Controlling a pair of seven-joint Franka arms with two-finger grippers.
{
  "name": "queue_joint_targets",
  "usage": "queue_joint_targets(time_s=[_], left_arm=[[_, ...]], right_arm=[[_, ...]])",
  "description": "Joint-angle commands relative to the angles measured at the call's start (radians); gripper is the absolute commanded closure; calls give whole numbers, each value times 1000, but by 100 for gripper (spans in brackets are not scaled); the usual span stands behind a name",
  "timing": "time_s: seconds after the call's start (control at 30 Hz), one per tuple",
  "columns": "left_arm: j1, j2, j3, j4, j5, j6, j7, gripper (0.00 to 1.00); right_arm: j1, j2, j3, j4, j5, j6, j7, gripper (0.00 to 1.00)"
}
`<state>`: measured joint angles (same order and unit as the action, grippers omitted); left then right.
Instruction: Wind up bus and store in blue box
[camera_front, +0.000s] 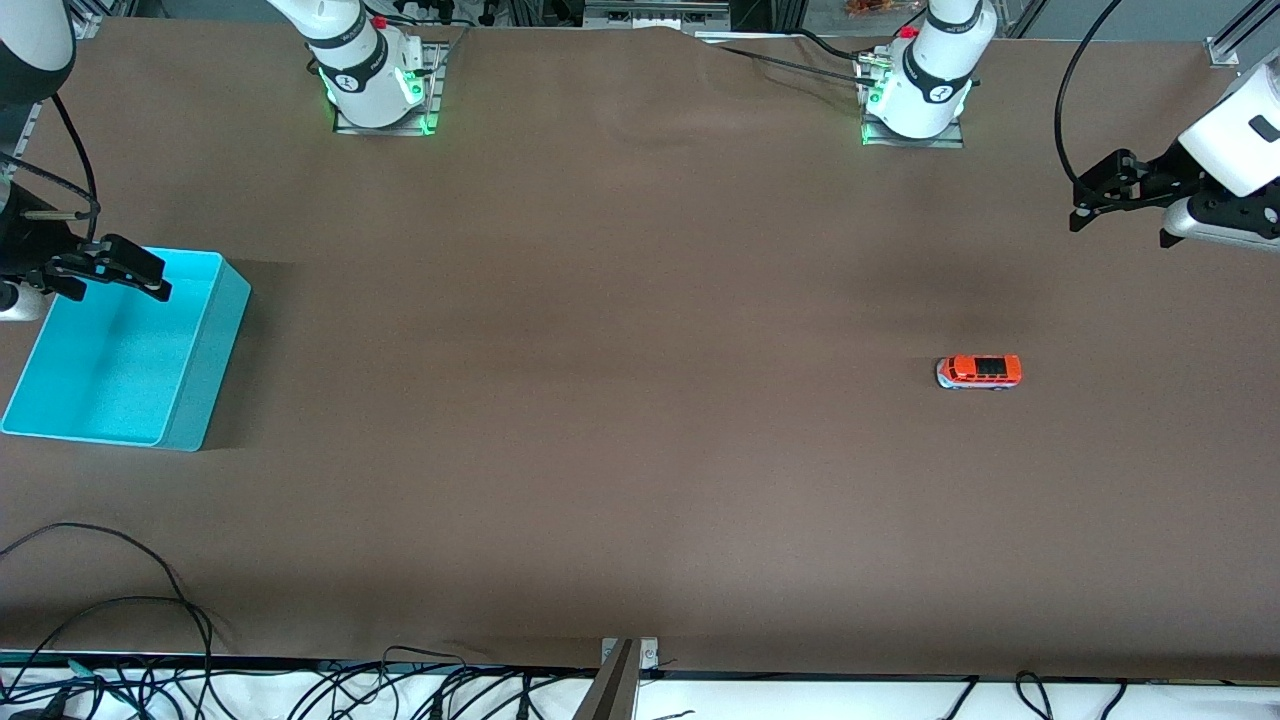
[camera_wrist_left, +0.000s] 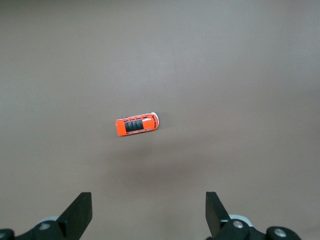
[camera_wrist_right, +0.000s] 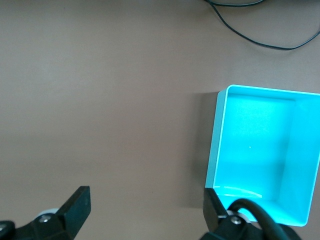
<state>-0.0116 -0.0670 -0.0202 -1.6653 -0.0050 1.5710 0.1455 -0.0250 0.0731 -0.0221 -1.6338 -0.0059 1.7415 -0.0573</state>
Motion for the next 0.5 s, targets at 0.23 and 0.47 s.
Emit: queue_joint_targets(time_s=[0.23,0.47], left_arm=[[21,33,-29,67,8,-28,-10,0],[15,32,-29,67,10,-28,-10,0]], right_arm=[[-1,1,-2,25,-6,-34,-15,0],[-1,1,-2,25,-5,-34,-16,0]])
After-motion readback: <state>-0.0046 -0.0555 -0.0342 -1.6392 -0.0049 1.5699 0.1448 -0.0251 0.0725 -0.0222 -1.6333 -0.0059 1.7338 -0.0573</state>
